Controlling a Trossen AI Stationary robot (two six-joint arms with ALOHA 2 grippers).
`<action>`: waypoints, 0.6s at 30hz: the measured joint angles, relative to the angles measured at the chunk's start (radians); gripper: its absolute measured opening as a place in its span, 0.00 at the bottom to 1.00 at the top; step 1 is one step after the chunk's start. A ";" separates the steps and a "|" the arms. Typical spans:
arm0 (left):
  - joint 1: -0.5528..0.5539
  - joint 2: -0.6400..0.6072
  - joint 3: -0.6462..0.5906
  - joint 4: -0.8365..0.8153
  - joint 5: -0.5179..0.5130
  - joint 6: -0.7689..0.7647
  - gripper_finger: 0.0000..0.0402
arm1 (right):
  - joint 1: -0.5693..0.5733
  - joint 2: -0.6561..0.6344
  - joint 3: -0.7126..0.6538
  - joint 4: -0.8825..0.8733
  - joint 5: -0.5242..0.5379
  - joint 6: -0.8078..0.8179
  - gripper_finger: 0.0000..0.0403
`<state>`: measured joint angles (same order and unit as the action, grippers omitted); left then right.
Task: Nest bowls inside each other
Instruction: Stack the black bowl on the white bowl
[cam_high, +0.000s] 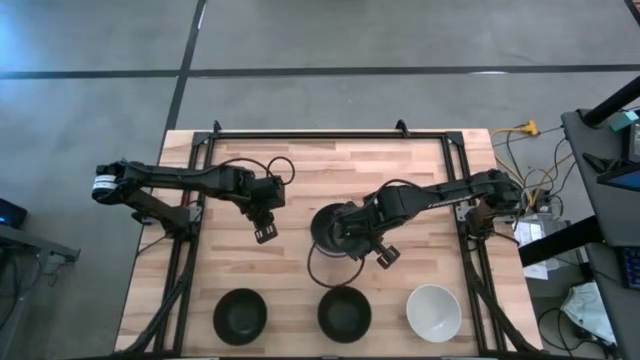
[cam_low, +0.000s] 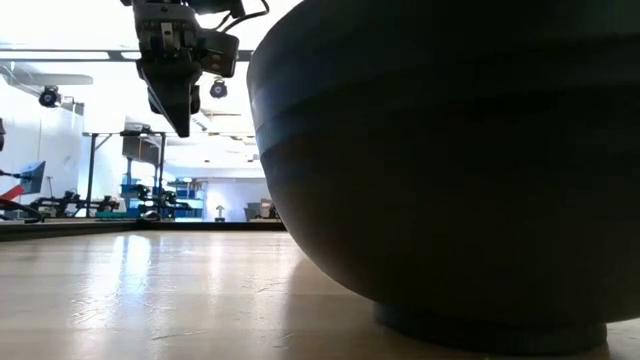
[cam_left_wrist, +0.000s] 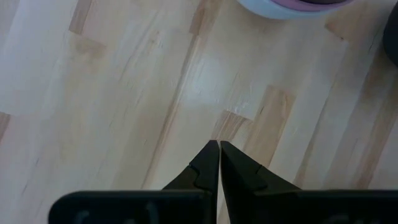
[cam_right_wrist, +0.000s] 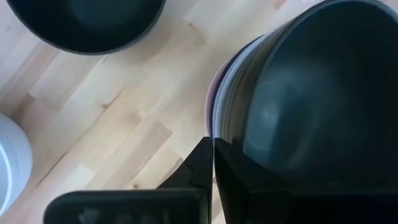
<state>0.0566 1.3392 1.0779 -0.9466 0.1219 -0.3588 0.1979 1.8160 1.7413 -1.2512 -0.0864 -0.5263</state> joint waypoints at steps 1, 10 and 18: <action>0.000 0.000 0.000 0.000 0.000 0.000 0.00 | 0.000 -0.001 0.007 -0.002 0.000 0.000 0.02; 0.000 0.000 0.000 -0.002 0.000 0.001 0.00 | 0.000 -0.017 0.082 0.001 0.000 0.002 0.02; 0.000 0.000 0.000 0.000 -0.001 0.005 0.00 | -0.004 0.017 0.023 0.013 0.000 -0.005 0.02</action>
<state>0.0563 1.3392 1.0775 -0.9470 0.1211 -0.3542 0.1942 1.8332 1.7646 -1.2381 -0.0860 -0.5308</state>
